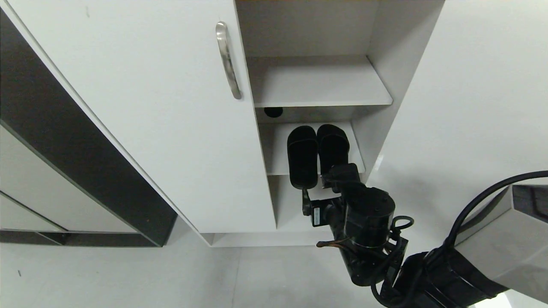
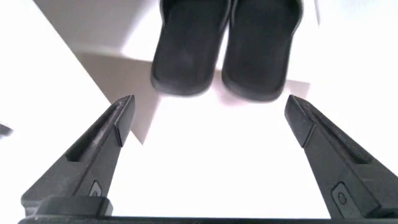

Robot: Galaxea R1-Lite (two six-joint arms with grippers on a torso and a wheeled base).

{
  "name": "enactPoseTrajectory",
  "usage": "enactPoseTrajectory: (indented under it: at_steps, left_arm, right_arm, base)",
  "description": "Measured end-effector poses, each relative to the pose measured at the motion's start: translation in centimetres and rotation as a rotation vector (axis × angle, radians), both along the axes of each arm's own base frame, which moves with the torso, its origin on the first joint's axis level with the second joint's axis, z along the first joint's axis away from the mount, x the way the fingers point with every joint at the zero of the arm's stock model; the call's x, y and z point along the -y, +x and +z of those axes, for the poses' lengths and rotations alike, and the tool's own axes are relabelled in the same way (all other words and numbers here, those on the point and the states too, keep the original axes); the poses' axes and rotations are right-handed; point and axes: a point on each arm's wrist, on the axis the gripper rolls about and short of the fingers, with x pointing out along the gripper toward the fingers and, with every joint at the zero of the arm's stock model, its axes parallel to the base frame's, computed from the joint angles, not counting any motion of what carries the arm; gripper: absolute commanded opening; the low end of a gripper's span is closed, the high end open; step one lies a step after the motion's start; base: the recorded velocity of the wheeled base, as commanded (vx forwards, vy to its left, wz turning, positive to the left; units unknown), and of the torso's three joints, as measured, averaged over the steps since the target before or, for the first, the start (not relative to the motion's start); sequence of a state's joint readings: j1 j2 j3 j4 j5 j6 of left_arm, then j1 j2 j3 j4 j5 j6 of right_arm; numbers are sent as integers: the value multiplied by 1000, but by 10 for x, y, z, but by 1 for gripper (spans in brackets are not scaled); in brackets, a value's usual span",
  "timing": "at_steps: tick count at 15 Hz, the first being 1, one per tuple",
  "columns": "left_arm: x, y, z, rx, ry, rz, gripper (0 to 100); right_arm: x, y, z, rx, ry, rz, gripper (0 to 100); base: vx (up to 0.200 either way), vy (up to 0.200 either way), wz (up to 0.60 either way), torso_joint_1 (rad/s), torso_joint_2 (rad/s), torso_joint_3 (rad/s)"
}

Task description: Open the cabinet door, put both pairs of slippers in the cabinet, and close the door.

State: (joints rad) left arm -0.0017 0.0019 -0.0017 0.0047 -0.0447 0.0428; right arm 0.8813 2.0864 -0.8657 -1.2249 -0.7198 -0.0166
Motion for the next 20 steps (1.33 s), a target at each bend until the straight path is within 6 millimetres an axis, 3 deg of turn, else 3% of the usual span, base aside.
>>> enactPoseTrajectory:
  at_steps: [6, 20]
  left_arm:
    - [0, 0, 0, 0, 3, 0, 0]
    - [0, 0, 0, 1, 2, 1, 0]
  right_arm:
    - [1, 0, 0, 1, -12, 0, 100]
    - [2, -2, -5, -12, -29, 2, 100]
  base:
    - [0, 0, 0, 0, 0, 17]
    - [0, 0, 0, 1, 0, 200]
